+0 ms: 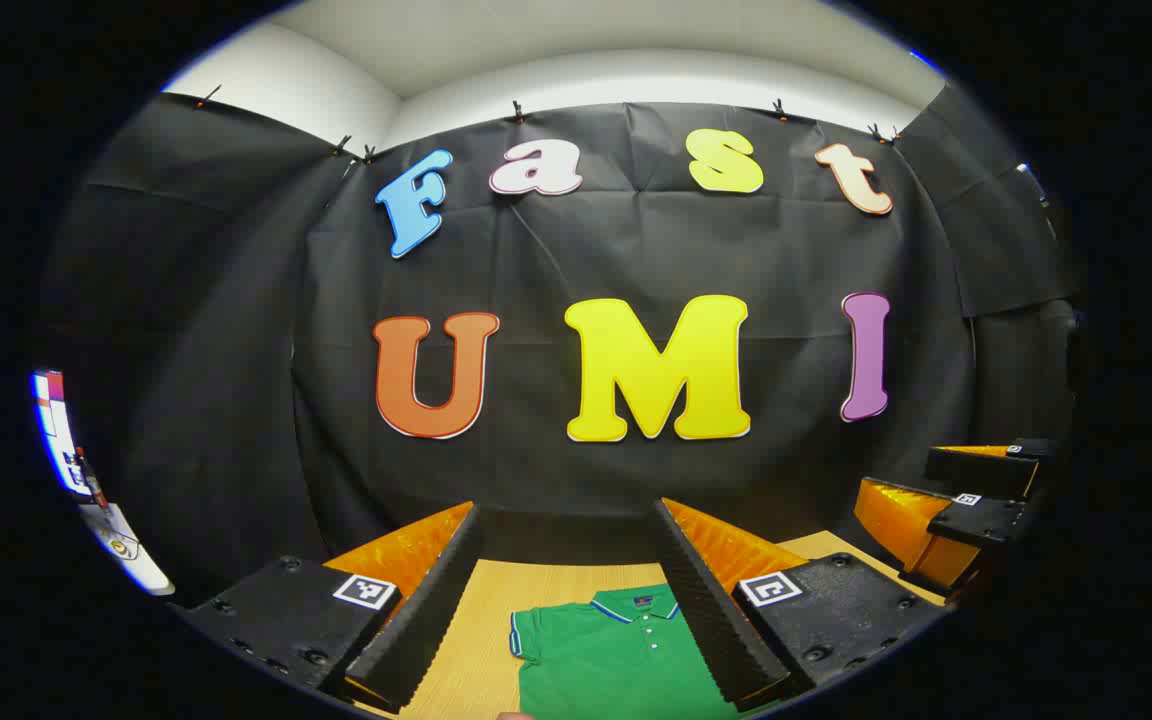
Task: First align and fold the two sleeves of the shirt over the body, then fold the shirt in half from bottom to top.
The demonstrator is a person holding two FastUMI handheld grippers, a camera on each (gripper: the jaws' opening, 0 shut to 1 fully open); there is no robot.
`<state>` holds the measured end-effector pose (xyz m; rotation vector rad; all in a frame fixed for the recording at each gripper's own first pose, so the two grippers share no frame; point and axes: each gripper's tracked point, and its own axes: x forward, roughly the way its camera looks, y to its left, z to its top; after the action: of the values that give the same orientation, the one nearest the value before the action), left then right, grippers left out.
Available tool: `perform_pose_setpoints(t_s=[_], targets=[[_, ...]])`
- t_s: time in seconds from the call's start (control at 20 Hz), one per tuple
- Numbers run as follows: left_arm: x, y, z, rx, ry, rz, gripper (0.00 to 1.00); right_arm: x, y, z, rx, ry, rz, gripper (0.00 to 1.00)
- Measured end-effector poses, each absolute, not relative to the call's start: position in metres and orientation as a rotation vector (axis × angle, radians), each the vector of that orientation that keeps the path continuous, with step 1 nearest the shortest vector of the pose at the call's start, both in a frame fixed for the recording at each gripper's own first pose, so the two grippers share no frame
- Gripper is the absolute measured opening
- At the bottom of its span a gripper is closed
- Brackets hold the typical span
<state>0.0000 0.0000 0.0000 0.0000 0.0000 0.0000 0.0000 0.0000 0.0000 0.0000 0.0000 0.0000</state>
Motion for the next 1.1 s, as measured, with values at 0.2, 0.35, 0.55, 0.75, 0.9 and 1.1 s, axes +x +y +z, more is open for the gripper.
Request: perform_pose_setpoints(t_s=[0.2,0.35,0.55,0.75,0.9,1.1], targets=[[0.005,-0.012,-0.001,0.001,0.005,-0.006,1.00,0.004,-0.014,0.003,0.014,-0.004,-0.011,0.95],[0.008,-0.019,0.000,0.002,0.006,-0.009,1.00,0.006,-0.021,0.005,0.016,-0.007,-0.012,0.95],[0.011,-0.019,-0.005,0.004,0.019,-0.006,1.00,0.008,-0.026,0.007,0.019,-0.010,-0.018,0.95],[0.015,-0.018,-0.009,-0.004,0.032,-0.001,1.00,0.010,-0.027,0.003,0.005,0.003,-0.009,0.95],[0.017,-0.019,-0.011,-0.007,0.040,0.003,1.00,0.013,-0.030,0.002,0.007,0.013,-0.003,0.95],[0.019,-0.022,-0.013,-0.009,0.049,0.006,1.00,0.018,-0.035,-0.001,0.001,0.023,0.006,0.95]])
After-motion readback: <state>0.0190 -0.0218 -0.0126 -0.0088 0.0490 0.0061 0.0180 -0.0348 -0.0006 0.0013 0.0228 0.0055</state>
